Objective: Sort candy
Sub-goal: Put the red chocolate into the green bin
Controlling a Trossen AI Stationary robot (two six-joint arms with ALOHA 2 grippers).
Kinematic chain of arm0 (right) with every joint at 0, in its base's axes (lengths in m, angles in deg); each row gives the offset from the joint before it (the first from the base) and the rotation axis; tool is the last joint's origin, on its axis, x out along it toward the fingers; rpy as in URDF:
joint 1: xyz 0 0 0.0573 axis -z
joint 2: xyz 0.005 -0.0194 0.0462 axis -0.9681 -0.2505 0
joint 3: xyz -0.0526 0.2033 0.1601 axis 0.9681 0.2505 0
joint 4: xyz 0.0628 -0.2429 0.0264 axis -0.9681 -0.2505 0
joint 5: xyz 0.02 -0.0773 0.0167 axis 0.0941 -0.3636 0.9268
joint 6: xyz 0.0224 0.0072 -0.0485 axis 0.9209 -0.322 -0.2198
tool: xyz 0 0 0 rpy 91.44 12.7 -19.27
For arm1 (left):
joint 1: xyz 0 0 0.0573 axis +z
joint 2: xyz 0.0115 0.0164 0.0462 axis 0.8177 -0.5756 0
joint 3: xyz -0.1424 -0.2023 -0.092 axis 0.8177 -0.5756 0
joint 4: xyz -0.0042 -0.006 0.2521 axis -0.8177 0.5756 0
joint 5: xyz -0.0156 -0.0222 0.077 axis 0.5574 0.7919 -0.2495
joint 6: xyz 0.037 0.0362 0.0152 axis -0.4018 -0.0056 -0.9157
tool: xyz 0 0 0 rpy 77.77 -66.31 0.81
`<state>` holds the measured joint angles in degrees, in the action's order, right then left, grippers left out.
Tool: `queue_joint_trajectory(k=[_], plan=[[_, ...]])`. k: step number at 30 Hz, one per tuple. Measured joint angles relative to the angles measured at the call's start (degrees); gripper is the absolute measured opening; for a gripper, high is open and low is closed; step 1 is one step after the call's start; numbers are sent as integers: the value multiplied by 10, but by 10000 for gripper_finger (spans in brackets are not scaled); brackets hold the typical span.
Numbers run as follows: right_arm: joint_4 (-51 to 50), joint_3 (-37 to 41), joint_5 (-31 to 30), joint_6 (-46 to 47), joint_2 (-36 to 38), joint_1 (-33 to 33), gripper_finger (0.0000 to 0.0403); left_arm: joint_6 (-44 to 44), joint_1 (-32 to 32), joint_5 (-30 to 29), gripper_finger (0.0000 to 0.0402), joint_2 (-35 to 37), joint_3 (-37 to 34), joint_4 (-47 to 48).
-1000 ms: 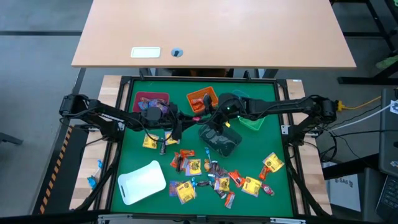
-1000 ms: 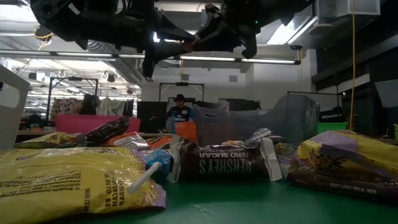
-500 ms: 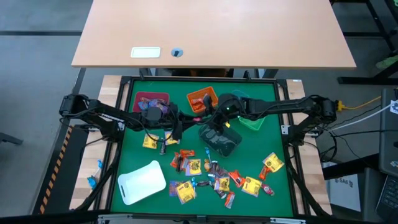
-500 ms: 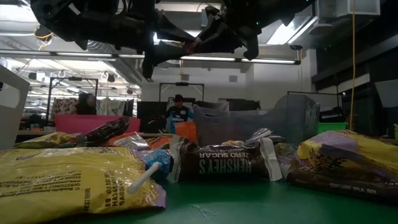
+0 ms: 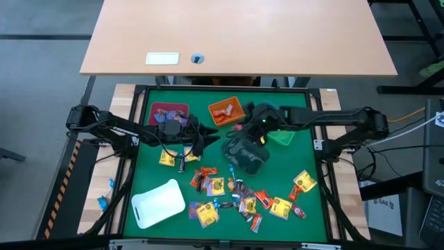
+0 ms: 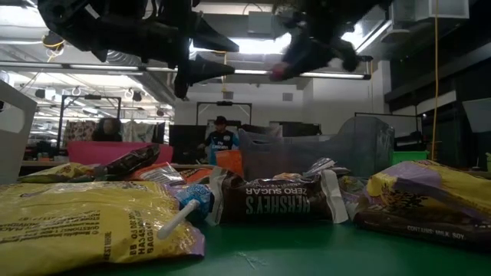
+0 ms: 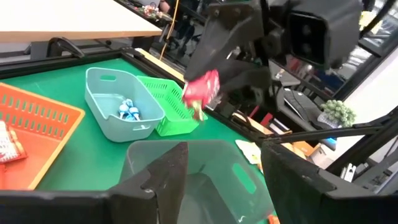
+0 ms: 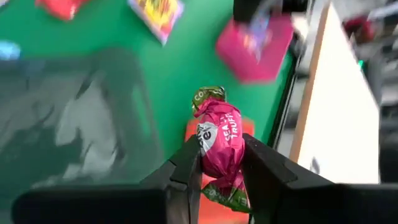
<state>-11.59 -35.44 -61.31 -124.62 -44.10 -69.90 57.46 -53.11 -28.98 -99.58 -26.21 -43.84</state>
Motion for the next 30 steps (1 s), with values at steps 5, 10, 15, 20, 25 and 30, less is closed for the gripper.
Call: queue_joint_trajectory(k=[5,10,15,20,25,30], plan=[[-167,0,-38,116,42,1,96,0,0,0,191,0,0,1],[-345,0,-38,251,55,1,96,0,0,0,190,0,0,1],[-426,19,-38,331,55,1,96,-7,0,0,190,0,0,3],[-427,74,-44,344,55,1,96,-34,0,0,190,0,0,3],[-427,121,-107,342,55,1,96,-34,0,0,190,0,0,3],[-424,131,-154,342,54,1,96,-35,0,0,190,0,0,3]])
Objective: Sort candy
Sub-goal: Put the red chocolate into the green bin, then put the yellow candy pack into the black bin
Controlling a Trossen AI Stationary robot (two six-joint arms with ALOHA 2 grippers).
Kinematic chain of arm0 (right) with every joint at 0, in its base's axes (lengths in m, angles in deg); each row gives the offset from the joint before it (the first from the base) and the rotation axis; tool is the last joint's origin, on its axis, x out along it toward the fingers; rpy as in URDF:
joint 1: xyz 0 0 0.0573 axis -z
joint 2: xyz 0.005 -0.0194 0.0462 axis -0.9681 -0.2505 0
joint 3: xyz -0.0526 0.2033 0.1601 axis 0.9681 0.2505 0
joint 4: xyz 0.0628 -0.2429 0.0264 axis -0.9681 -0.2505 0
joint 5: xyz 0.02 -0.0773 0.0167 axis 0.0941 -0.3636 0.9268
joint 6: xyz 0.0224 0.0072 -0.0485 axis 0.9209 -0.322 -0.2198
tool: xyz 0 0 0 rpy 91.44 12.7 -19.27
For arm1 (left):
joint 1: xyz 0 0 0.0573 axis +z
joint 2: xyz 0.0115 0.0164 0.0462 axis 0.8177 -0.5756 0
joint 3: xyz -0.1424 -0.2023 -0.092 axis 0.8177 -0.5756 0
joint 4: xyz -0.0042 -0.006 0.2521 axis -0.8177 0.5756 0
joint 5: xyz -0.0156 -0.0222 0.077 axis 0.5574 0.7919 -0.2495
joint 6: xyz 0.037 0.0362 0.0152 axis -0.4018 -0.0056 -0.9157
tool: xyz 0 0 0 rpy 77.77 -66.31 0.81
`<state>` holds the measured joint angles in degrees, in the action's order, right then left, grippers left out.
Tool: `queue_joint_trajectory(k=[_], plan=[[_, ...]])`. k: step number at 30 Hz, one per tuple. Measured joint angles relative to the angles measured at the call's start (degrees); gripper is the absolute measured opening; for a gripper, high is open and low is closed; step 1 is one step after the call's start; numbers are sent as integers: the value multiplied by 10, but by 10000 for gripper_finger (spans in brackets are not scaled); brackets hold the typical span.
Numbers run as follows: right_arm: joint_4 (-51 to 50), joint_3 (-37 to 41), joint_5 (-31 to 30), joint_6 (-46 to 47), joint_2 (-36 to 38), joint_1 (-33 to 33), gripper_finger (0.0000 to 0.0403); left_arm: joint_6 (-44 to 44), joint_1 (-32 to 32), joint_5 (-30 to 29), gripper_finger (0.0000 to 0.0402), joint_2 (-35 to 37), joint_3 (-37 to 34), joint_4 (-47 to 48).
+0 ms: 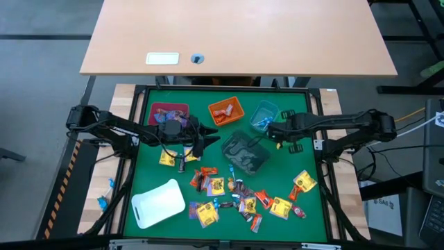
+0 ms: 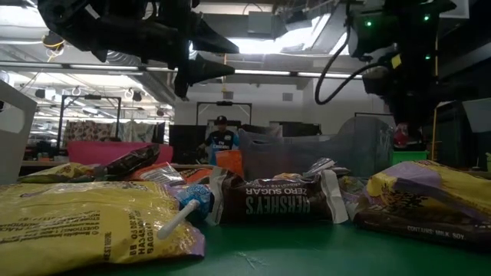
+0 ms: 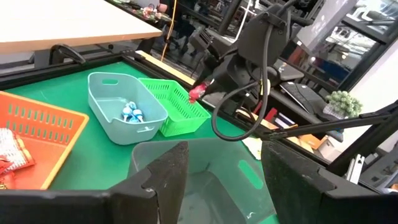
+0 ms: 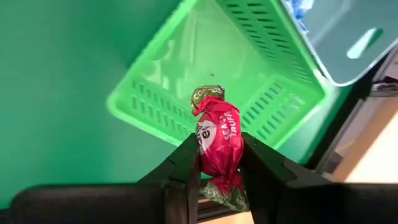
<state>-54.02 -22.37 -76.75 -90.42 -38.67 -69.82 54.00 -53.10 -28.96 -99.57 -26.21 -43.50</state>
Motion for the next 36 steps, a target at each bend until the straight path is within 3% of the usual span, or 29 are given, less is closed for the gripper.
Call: queue_joint_trajectory(k=[7,18,31,36], plan=[[24,0,-20,3,0,0,111,-25,0,7,190,0,0,1],[25,0,-21,4,0,0,210,-143,-1,65,190,1,0,63],[24,0,-19,4,0,0,227,-195,-59,61,190,1,0,363],[25,0,-19,4,0,0,227,-195,-88,10,190,1,0,449]])
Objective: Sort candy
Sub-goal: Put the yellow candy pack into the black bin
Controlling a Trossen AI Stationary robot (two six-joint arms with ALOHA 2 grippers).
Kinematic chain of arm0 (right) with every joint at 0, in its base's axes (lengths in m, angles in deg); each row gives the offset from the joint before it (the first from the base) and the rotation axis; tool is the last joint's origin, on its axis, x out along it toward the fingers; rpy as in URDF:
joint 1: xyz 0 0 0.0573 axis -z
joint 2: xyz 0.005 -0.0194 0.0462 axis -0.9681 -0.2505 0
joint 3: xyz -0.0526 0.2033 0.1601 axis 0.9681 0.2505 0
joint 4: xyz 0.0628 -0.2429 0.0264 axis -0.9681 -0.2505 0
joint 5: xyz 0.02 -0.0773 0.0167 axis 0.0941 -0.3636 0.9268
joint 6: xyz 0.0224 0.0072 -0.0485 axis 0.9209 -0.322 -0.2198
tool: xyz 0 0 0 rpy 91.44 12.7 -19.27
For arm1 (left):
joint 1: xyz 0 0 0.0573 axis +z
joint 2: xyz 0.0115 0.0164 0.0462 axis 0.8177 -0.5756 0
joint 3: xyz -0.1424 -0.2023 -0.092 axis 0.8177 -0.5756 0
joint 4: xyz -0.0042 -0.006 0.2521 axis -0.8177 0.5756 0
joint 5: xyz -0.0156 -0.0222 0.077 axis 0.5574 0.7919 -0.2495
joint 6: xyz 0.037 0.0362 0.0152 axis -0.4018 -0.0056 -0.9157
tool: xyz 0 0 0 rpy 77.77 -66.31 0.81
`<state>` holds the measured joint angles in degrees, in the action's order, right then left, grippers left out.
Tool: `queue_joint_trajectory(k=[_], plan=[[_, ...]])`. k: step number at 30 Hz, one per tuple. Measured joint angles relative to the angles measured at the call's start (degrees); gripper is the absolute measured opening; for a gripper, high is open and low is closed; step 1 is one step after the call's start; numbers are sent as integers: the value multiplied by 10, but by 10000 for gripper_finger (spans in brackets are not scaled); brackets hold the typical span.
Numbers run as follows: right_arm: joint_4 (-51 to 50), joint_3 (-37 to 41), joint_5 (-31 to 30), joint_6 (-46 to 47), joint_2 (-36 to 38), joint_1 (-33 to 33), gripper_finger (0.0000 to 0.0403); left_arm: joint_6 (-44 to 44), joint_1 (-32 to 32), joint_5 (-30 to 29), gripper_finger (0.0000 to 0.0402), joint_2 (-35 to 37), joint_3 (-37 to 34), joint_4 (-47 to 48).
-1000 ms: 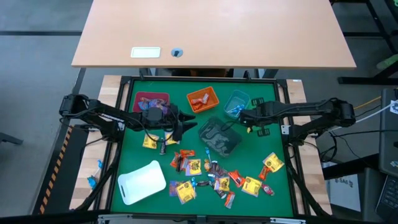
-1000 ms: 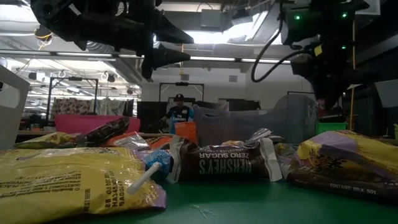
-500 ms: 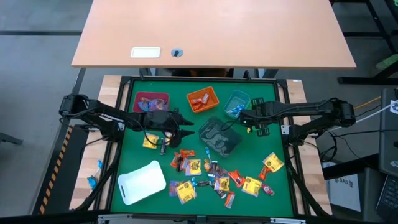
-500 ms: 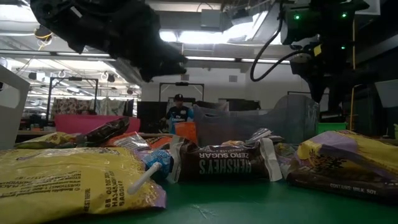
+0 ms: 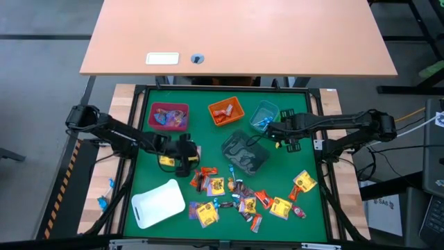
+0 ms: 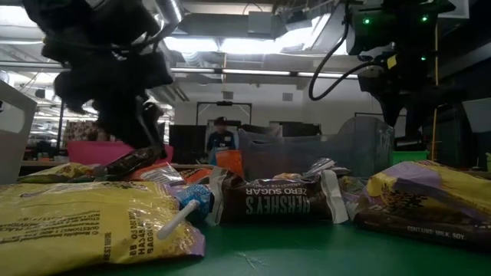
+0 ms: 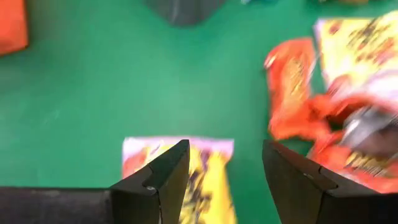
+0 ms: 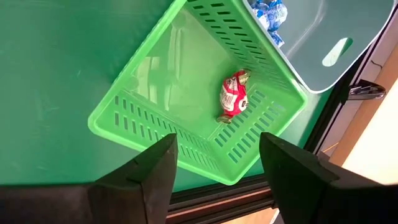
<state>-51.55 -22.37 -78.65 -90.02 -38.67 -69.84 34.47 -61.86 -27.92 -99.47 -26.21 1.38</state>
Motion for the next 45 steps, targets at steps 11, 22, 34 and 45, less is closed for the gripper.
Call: queue_joint_trajectory(k=[11,22,34,45], plan=[[0,0,0,0,0,0,227,0,-22,-66,189,-32,0,56],[-2,0,0,19,0,0,227,5,-22,-67,91,-45,0,41],[-87,-80,28,83,2,0,227,2,-7,-11,5,-45,67,34],[-97,-100,247,158,53,-1,227,1,4,78,0,-45,174,61]])
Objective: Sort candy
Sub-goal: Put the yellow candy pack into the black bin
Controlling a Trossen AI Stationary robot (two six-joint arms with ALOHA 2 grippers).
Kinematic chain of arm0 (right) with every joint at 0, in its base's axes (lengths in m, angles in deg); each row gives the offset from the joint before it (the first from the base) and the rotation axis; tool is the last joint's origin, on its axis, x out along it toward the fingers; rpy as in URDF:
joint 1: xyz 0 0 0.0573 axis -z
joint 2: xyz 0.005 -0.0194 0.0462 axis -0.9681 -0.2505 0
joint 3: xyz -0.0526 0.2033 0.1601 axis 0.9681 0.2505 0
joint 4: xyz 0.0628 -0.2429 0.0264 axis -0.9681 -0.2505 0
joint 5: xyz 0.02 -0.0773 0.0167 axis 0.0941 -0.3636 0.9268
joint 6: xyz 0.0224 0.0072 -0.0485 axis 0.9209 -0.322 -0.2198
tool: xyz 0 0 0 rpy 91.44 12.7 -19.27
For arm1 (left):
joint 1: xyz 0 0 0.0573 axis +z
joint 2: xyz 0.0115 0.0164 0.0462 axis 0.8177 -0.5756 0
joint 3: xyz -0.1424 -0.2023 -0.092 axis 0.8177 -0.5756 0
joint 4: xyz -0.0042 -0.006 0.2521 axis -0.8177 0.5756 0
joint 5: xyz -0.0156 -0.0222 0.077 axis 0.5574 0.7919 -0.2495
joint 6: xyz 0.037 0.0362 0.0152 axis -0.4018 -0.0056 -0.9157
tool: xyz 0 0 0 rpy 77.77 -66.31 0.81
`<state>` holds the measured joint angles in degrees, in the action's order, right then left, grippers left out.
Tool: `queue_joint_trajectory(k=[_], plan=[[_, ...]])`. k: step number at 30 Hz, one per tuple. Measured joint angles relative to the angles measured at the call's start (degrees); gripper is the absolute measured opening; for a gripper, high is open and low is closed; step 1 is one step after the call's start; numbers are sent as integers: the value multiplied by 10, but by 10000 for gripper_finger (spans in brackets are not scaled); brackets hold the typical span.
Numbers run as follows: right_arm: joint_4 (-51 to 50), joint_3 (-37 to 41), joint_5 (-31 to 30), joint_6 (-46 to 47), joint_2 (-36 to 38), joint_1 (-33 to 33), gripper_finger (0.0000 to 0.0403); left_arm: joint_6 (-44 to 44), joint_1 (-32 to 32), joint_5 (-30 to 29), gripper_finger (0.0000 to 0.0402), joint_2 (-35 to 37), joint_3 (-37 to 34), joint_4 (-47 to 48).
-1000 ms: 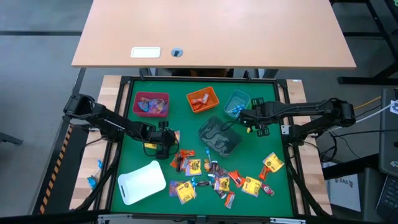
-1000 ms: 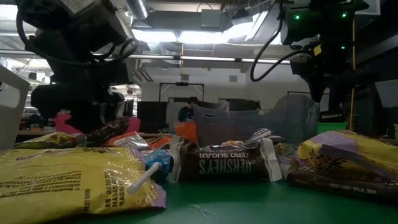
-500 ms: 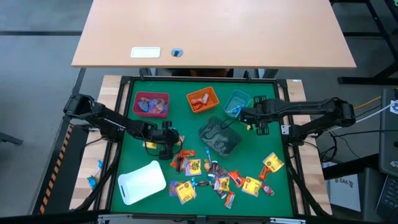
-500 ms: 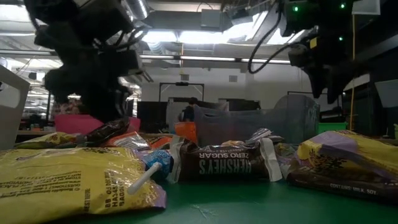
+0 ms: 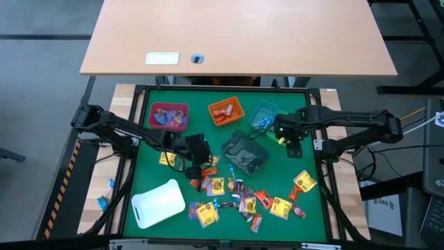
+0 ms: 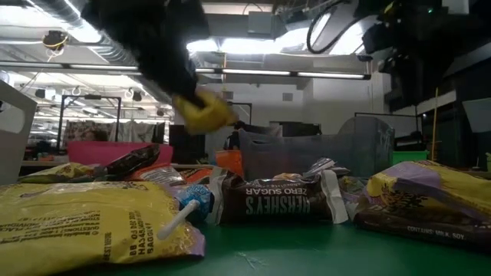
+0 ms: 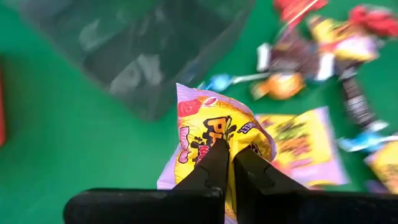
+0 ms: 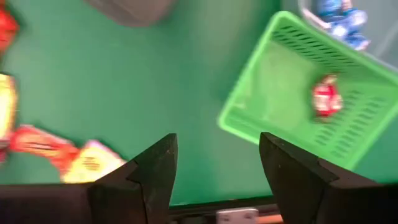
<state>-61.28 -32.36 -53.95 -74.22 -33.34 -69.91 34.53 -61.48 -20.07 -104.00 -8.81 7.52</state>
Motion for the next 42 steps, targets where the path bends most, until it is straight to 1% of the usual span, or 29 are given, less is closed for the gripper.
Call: queue_joint_trajectory(k=[3,6,9,13,19,22,25,30,32,36,40,42], plan=[[0,0,33,31,17,0,227,0,-2,6,0,0,17,-18],[0,0,66,48,31,-1,227,0,-1,-7,0,0,18,-76],[9,0,97,54,41,-20,227,-1,0,-31,0,-4,18,-140],[30,0,100,80,45,-72,227,-10,0,-43,0,-29,18,-223],[55,11,89,146,45,-152,227,-45,0,-45,0,-101,18,-354],[56,21,88,188,45,-192,227,-45,3,-77,0,-131,18,-401],[56,38,78,239,45,-229,227,-45,11,-99,0,-153,18,-415],[55,74,55,349,45,-283,227,-44,23,-99,0,-173,18,-423],[56,91,45,392,45,-300,227,-44,28,-99,6,-177,18,-420],[57,125,28,460,45,-330,227,-43,37,-100,41,-181,18,-422],[64,161,28,504,45,-350,227,-43,43,-100,83,-181,18,-422],[70,177,30,520,45,-358,227,-43,45,-100,98,-181,18,-423]])
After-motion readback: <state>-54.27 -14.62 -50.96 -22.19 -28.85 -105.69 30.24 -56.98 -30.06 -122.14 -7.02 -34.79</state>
